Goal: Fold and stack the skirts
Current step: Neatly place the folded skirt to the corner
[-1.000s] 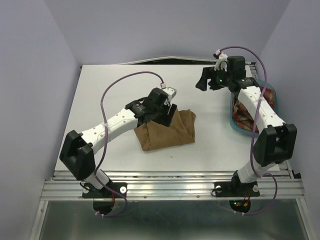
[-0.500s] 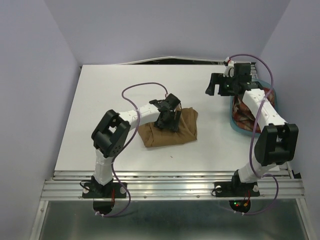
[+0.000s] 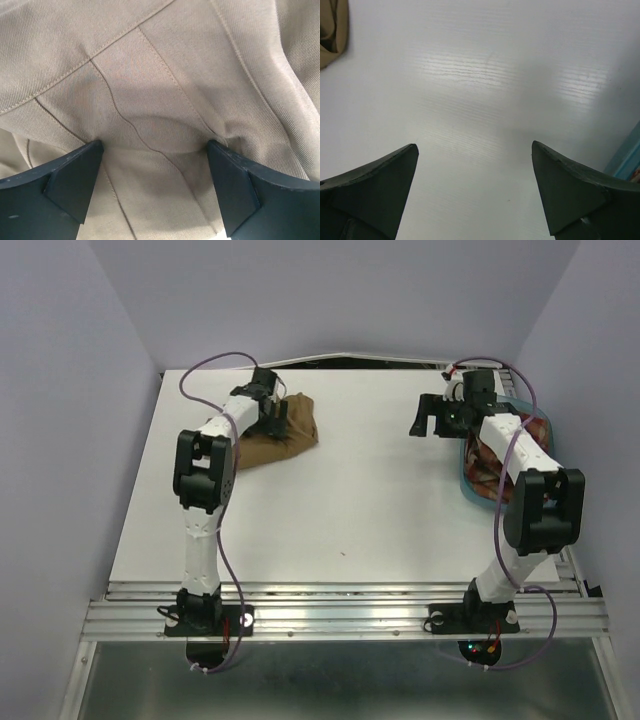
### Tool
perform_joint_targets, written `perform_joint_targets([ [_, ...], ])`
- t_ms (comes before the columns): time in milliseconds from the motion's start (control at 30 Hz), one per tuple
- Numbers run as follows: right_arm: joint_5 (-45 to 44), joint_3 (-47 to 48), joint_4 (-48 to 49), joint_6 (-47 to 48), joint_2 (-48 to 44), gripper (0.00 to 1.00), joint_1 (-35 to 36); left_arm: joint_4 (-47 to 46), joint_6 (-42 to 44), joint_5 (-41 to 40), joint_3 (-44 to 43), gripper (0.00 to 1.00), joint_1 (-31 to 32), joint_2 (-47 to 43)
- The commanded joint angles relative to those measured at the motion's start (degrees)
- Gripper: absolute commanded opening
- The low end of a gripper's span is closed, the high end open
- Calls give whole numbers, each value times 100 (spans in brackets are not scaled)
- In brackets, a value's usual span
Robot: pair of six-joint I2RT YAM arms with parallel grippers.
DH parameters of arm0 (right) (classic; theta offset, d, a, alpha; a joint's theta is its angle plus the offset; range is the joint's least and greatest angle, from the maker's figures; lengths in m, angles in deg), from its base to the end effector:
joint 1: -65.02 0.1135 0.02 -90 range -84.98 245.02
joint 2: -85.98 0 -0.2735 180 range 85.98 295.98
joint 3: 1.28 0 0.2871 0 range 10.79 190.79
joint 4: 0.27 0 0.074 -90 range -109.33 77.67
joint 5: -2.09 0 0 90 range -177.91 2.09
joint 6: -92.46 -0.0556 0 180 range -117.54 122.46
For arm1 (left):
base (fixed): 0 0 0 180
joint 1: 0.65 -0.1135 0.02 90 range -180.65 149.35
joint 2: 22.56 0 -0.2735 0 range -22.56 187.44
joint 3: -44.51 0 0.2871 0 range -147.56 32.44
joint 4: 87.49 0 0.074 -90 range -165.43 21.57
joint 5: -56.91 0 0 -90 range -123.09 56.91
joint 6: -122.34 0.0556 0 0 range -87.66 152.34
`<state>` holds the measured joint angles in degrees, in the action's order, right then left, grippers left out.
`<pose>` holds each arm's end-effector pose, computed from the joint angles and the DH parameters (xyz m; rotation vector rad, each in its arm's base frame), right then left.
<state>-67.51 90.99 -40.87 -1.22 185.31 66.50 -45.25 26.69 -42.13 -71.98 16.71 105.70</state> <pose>0.4336 0.0306 0.2549 -0.1201 2.3828 0.4693 0.5239 -0.1546 0.1654 0.1909 2.4895 0.0316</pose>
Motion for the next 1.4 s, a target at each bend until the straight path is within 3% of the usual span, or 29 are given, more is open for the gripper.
perform_joint_targets([
  [0, 148, 215, 58, 131, -71, 100, -33, 666, 1758, 242, -192, 99, -758, 190],
  [233, 139, 153, 59, 210, -28, 100, -33, 997, 3891, 831, -1579, 98, -1305, 1049],
  [367, 139, 188, 67, 236, 16, 100, -33, 1473, 4580, 1316, -2591, 95, -1402, 1683],
  [433, 122, 171, 59, 236, 25, 100, -33, 1483, 4949, 1631, -2618, 94, -1394, 1754],
  [600, 157, 171, 59, 219, 69, 100, -33, 1193, 5890, 1520, -2276, 94, -1350, 1702],
  [667, 227, 224, 67, 193, 87, 100, -33, 956, 5874, 1676, -2197, 94, -1402, 1536],
  [833, 315, 425, 59, 96, 8, 100, -33, -193, 5532, 2020, -1555, 99, -1438, 25],
  [1033, 342, 926, 58, 17, -185, 100, -33, -117, 5057, 1739, -2301, 99, -1464, -1250],
  [1133, 333, 1041, 76, -27, -370, 100, -33, 223, 4618, 1642, -1987, 98, -1455, -1971],
  [1233, 333, 901, 59, -54, -563, 100, -33, 743, 4109, 1554, -1434, 92, -1464, -2481],
  [1300, 333, 769, 50, -1, -695, 100, -33, 1182, 3740, 1641, -609, 82, -1508, -2718],
  [1367, 271, 558, 32, 43, -871, 100, -33, 1193, 3458, 1800, 537, 81, -1534, -3148],
])
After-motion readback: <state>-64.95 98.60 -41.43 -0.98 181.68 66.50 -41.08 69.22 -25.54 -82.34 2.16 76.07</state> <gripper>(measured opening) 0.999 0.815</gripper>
